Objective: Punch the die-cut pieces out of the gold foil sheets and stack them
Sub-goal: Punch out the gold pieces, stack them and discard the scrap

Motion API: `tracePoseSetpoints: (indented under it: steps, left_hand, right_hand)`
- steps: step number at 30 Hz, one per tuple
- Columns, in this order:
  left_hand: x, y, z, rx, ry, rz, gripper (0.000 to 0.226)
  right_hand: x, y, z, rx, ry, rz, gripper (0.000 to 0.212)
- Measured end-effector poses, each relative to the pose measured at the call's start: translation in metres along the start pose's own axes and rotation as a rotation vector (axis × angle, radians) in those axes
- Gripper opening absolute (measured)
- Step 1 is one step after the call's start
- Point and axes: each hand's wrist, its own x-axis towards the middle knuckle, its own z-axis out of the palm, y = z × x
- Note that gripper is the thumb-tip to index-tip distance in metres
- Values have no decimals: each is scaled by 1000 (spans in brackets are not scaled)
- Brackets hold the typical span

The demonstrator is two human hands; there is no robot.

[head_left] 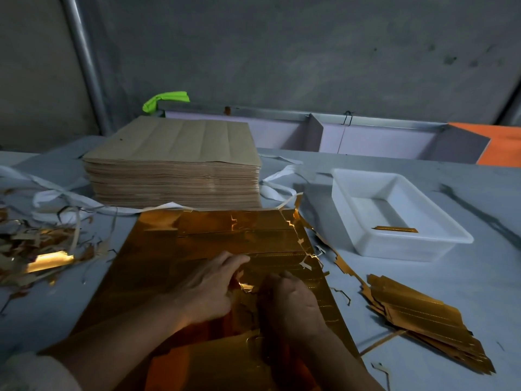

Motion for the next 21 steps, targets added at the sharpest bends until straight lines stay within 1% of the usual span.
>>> tracePoseSetpoints:
  steps: [4,10,12,14,15,19,21]
  left_hand:
    - [-1,-9,0,17,53,-6,81]
    - [-1,-12,0,11,52,-9,70]
    - [-1,-10,-1,-4,51,0,68]
    - [-2,-8,-3,-11,51,4,67]
    - [-3,-8,-4,-6,52,4,66]
    - [-2,-6,-4,-5,55,19,58]
    - [-1,-3,-3,11,52,43,53]
  right_hand:
    - [3,1,0,-50,-34,23,36]
    - [6,-1,1,-120,-59,39,43]
    - [7,2,1,-122,-50,71,45]
    - [6,10,-1,-96,-10,126,44]
    - [6,14,-3,-68,28,161,41]
    - [7,31,-13,51,257,323,25]
    - [8,39,-17,69,305,375,23]
